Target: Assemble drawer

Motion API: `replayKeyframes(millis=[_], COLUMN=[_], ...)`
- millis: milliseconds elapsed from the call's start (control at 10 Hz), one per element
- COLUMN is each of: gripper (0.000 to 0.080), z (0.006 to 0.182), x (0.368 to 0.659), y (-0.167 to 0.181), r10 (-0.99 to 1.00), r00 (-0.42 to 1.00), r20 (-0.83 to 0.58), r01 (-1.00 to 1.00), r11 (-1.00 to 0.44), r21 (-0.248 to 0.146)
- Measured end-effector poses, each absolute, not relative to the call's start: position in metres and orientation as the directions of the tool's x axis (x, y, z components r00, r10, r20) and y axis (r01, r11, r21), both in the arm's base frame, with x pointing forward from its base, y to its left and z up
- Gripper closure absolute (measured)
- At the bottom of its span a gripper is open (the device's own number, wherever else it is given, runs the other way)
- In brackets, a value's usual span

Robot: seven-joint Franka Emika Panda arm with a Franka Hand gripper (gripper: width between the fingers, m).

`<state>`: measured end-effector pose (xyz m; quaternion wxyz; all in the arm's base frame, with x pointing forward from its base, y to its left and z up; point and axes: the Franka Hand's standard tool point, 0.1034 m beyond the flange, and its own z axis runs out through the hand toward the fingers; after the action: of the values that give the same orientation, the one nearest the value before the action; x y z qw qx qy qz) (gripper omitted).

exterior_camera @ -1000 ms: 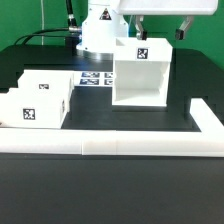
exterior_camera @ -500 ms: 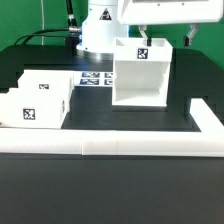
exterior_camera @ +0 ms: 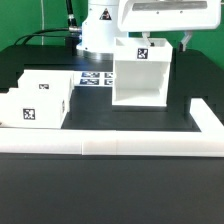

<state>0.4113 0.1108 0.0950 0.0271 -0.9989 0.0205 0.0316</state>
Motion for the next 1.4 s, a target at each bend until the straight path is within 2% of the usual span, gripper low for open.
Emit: replayKeyframes(millis=[100,200,300,400,1000,1400], gripper=[0.0513,0.065,0.065,0.0763,0.0763,0.0762], z=[0.095,0.095,0.095,0.095,0.095,0.096], x=[0.412,0.412,0.412,0.412,0.413,0.469], y=[0.111,0.111,0.111,0.111,0.111,0.105], r10=[-0.039,-0.039,-0.039,-0.039,-0.031,-0.022], r00=[0.997,0.997,0.997,0.997,0.998,1.0], r20=[-0.063,-0.064,-0.064,-0.063,-0.062,-0.018], r01=[-0.042,-0.042,-0.042,-0.042,-0.034,-0.023], r11=[-0.998,-0.998,-0.998,-0.998,-0.998,-0.997], r21=[-0.053,-0.053,-0.053,-0.053,-0.054,-0.076])
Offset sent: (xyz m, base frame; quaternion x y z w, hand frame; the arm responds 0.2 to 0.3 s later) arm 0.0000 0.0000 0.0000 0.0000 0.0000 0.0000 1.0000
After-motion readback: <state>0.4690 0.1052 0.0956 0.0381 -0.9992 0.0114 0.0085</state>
